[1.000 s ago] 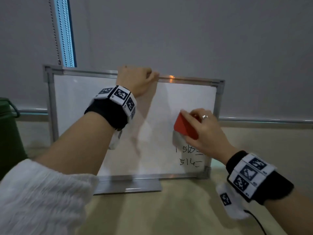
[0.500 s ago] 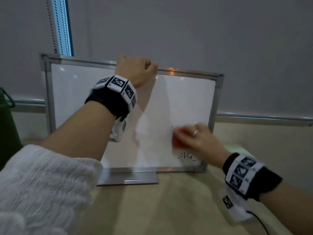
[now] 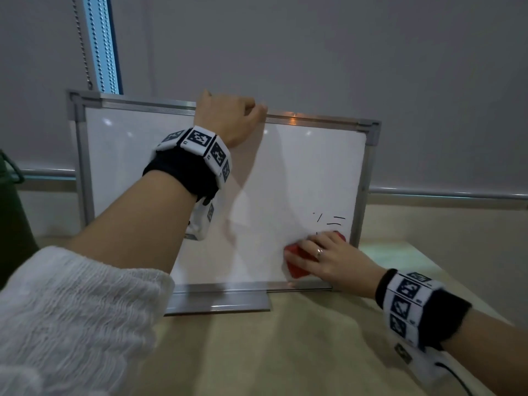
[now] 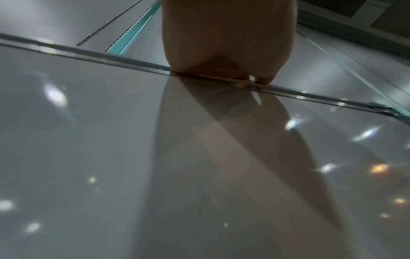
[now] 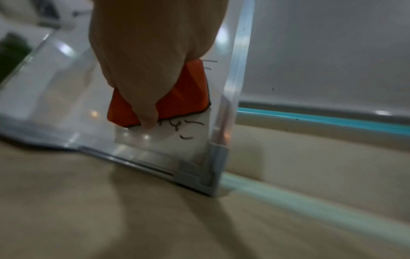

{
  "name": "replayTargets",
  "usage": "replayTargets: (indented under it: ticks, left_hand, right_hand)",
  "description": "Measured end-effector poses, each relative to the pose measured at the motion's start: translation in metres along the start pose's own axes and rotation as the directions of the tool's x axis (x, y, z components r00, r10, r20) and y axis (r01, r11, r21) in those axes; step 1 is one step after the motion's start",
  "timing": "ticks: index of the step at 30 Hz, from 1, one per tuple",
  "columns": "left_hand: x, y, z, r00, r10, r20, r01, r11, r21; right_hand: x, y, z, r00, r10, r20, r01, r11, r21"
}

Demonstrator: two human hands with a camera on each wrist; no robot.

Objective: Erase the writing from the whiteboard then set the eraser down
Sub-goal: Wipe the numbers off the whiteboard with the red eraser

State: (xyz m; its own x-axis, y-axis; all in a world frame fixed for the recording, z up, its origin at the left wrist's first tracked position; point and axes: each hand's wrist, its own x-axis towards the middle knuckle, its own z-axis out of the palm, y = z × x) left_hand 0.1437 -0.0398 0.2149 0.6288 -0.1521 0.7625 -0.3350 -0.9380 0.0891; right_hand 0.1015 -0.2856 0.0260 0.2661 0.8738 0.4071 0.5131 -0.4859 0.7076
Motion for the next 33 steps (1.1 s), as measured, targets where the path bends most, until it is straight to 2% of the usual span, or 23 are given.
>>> replayTargets:
  ticks: [2,4,6,8,9,10,12,14,15,16,18,19,20,21,23,24,25,26,28,30,31,32,33]
  left_hand:
    - [0.0,0.0,0.001,1.0,0.003,-0.007,-0.003,1.0,0.009]
    - [0.001,-0.002,0.002,1.0,0.0,0.004,0.0,1.0,0.008]
    - [0.001,-0.003,0.003,1.0,0.0,0.019,0.0,1.0,-0.001]
    - [0.0,-0.003,0.003,1.0,0.003,0.022,-0.003,1.0,-0.009]
    - [0.001,-0.004,0.003,1.0,0.003,0.015,-0.003,1.0,-0.01]
    - [0.002,-0.005,0.003,1.0,0.001,0.009,-0.001,1.0,-0.01]
    - [0.002,-0.005,0.003,1.0,-0.006,0.011,0.006,1.0,-0.006]
    - [0.001,-0.005,0.002,1.0,-0.002,0.018,0.002,1.0,-0.006]
    - [0.001,-0.004,0.001,1.0,0.003,0.018,-0.003,1.0,-0.007]
    - [0.0,-0.004,0.001,1.0,0.005,0.019,-0.005,1.0,-0.006]
    - [0.0,-0.004,0.0,1.0,0.009,0.023,-0.009,1.0,-0.007]
    - [-0.001,-0.004,-0.001,1.0,0.01,0.018,-0.01,1.0,-0.009]
    - [-0.001,-0.004,-0.001,1.0,0.012,0.013,-0.012,1.0,-0.005]
    - [0.0,-0.004,-0.001,1.0,0.015,0.008,-0.015,1.0,0.002]
    - [0.0,-0.004,-0.001,1.0,0.011,0.01,-0.011,1.0,0.009]
    - [0.0,-0.004,-0.001,1.0,0.009,0.015,-0.009,1.0,0.009]
    - [0.0,-0.004,-0.001,1.0,0.008,0.019,-0.009,1.0,0.01]
    - [0.0,-0.004,-0.001,1.0,0.009,0.024,-0.01,1.0,0.012]
    - [0.0,-0.003,-0.002,0.999,0.007,0.035,-0.007,1.0,0.012]
    - [-0.001,-0.003,-0.002,0.999,-0.006,0.05,0.005,1.0,0.017]
    - [-0.001,-0.003,-0.002,0.998,-0.01,0.056,0.009,1.0,0.019]
    - [-0.001,-0.003,-0.002,0.998,-0.01,0.058,0.009,1.0,0.02]
    - [0.0,-0.003,-0.002,0.998,-0.008,0.057,0.007,1.0,0.021]
  right_hand:
    - [-0.004,0.013,-0.004,1.0,-0.023,-0.002,0.023,0.999,-0.036]
    - [0.004,0.031,-0.01,0.985,0.159,-0.072,-0.159,0.987,0.007]
    - [0.012,0.038,-0.016,0.916,0.372,-0.148,-0.366,0.928,0.062]
    - [0.012,0.026,-0.012,0.868,0.464,-0.176,-0.461,0.885,0.056]
    - [0.007,0.015,-0.007,0.88,0.446,-0.164,-0.446,0.894,0.041]
    - [0.0,0.005,0.0,0.918,0.372,-0.14,-0.375,0.927,0.007]
    - [-0.016,-0.011,0.007,0.989,0.143,-0.026,-0.144,0.987,-0.068]
    - [-0.016,-0.005,0.0,0.998,0.041,0.052,-0.035,0.994,-0.102]
    - [-0.01,0.005,-0.007,0.996,0.08,0.042,-0.075,0.99,-0.116]
    - [-0.002,0.016,-0.015,0.984,0.179,0.004,-0.177,0.977,-0.12]
    - [0.009,0.037,-0.027,0.906,0.411,-0.102,-0.42,0.902,-0.095]
    - [0.009,0.042,-0.028,0.878,0.464,-0.119,-0.474,0.877,-0.082]
    - [0.005,0.04,-0.026,0.886,0.449,-0.116,-0.459,0.886,-0.074]
    - [-0.003,0.033,-0.02,0.921,0.38,-0.087,-0.387,0.918,-0.083]
    - [-0.023,0.014,-0.008,0.992,0.115,0.045,-0.108,0.986,-0.124]
    - [-0.031,0.01,-0.008,0.993,0.011,0.114,0.004,0.992,-0.127]
    - [-0.034,0.015,-0.012,0.989,-0.032,0.146,0.051,0.99,-0.129]
    - [-0.032,0.024,-0.017,0.991,-0.015,0.13,0.034,0.988,-0.149]
    - [-0.018,0.046,-0.028,0.976,0.217,-0.009,-0.215,0.963,-0.162]
    - [-0.008,0.062,-0.031,0.886,0.441,-0.141,-0.457,0.882,-0.116]
    - [-0.008,0.058,-0.028,0.873,0.465,-0.145,-0.48,0.873,-0.092]
    - [-0.01,0.048,-0.022,0.898,0.421,-0.127,-0.433,0.898,-0.083]
    - [-0.015,0.035,-0.015,0.945,0.32,-0.074,-0.326,0.942,-0.082]
